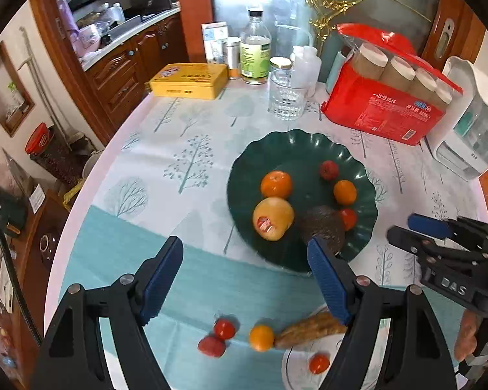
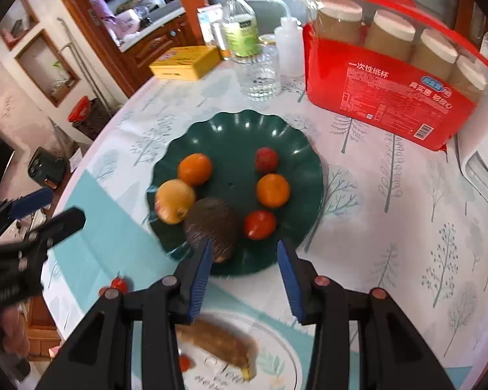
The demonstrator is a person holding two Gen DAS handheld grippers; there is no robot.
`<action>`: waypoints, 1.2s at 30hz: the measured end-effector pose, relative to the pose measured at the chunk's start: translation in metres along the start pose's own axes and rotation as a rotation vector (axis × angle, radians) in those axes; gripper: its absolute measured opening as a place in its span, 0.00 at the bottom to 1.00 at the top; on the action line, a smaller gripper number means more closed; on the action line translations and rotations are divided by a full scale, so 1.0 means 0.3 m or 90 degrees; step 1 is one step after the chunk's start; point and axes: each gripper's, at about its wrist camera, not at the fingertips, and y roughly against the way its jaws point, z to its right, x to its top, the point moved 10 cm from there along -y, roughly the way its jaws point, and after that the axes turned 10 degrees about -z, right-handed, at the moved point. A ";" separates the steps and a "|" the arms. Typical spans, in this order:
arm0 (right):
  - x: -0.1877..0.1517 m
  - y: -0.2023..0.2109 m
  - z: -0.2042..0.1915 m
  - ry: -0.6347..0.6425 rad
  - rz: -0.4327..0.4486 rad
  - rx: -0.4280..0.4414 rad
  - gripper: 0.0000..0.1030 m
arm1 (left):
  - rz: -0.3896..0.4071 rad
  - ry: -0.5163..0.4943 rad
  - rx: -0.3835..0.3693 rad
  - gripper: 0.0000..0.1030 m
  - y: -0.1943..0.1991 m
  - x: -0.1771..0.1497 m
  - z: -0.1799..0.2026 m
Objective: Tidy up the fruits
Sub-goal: 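Move both open grippers back over the remaining fruit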
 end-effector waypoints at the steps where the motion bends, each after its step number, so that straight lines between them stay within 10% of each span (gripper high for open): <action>1: -0.019 0.011 -0.007 0.003 0.003 -0.001 0.41 | 0.001 0.003 -0.003 0.76 0.008 -0.021 -0.009; 24: -0.483 -0.050 -0.233 0.039 -0.015 0.050 0.41 | -0.056 0.063 0.035 0.76 -0.064 -0.472 -0.236; 36: -0.539 -0.161 -0.242 0.045 -0.033 0.054 0.41 | -0.102 0.089 0.034 0.76 -0.200 -0.576 -0.247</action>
